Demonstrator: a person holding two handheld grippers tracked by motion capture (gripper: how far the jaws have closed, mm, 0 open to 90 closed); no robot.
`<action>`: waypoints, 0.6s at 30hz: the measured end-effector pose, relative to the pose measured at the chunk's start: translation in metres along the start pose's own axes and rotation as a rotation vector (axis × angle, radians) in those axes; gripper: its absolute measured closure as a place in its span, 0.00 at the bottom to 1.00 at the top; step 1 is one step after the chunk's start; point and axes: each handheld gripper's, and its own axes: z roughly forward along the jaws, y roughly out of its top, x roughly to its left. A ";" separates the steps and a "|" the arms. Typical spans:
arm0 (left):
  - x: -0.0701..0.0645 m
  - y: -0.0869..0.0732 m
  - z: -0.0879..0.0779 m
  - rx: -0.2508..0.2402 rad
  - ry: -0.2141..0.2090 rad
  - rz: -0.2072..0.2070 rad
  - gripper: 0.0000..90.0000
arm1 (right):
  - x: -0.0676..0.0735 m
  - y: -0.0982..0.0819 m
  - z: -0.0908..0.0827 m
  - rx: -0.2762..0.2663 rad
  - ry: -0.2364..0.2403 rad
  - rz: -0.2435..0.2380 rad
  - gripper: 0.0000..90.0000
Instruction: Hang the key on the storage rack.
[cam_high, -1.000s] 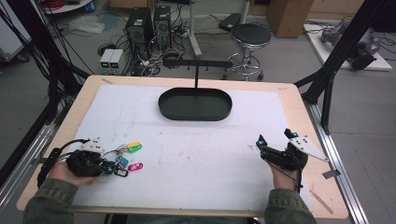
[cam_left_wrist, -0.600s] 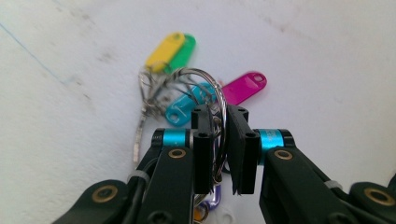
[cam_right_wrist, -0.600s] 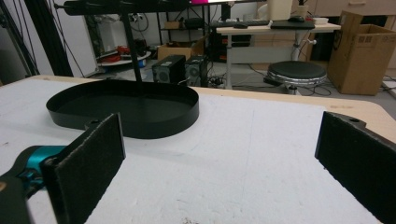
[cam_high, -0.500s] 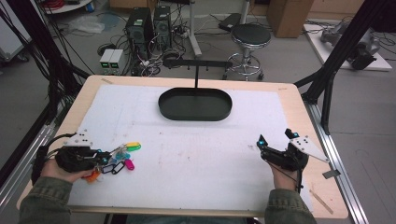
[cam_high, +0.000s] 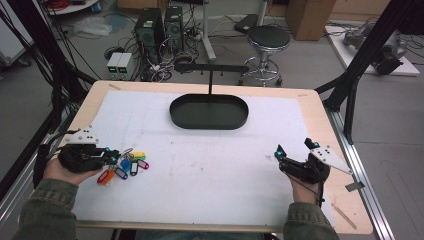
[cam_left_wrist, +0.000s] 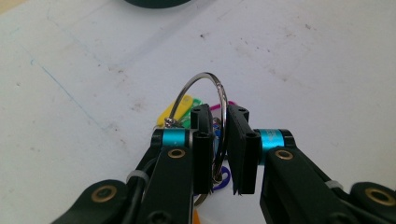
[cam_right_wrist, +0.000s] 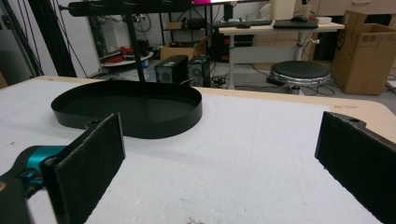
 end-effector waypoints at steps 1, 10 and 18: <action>0.001 0.002 0.000 0.002 -0.001 0.000 0.90 | 0.000 0.000 0.000 0.000 0.001 0.001 0.01; 0.007 0.019 -0.006 0.004 -0.015 0.008 0.96 | 0.000 0.000 0.001 -0.001 0.002 0.002 0.01; 0.003 0.034 -0.001 0.014 -0.017 0.051 0.96 | 0.000 0.000 0.000 -0.002 0.001 0.000 0.01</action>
